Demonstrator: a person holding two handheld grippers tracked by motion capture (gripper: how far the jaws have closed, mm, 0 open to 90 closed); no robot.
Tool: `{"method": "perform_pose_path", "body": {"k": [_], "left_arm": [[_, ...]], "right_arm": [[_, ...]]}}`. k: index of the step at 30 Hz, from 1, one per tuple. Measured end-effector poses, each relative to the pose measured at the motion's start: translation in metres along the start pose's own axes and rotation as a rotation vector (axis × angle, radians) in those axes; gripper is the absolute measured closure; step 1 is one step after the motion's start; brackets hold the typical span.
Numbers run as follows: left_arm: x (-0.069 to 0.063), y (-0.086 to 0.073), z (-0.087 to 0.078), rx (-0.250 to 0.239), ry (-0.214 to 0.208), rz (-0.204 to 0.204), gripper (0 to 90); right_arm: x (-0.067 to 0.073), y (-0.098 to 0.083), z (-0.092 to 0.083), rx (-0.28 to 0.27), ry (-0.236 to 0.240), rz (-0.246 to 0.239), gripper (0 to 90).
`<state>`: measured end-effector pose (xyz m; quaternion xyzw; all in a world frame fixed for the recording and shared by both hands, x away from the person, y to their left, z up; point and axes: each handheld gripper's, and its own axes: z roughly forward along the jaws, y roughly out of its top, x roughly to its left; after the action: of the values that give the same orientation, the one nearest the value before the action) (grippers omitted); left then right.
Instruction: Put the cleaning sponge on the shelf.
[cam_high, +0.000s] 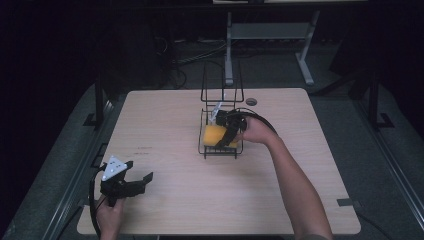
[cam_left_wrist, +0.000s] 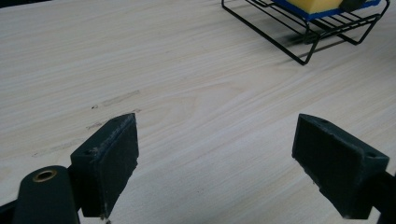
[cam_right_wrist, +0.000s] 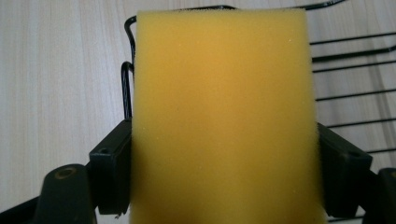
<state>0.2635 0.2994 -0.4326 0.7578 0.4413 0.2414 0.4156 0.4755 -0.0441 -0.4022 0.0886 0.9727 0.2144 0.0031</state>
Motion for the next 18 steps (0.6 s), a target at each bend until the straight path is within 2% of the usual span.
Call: {"method": "perform_pose_path", "body": {"k": [8,13,18], "left_arm": [[0.0,0.0,0.0,0.0,0.0,0.001,14.1],[0.0,0.0,0.0,0.0,-0.001,0.002,14.1],[0.0,0.0,0.0,0.0,0.0,0.0,14.1]], "right_arm": [[-0.005,-0.002,0.005,0.003,-0.016,-0.002,21.3],[-0.006,-0.004,0.008,0.015,-0.01,0.007,21.3],[-0.004,-0.002,0.012,0.024,-0.009,-0.01,21.1]]}}
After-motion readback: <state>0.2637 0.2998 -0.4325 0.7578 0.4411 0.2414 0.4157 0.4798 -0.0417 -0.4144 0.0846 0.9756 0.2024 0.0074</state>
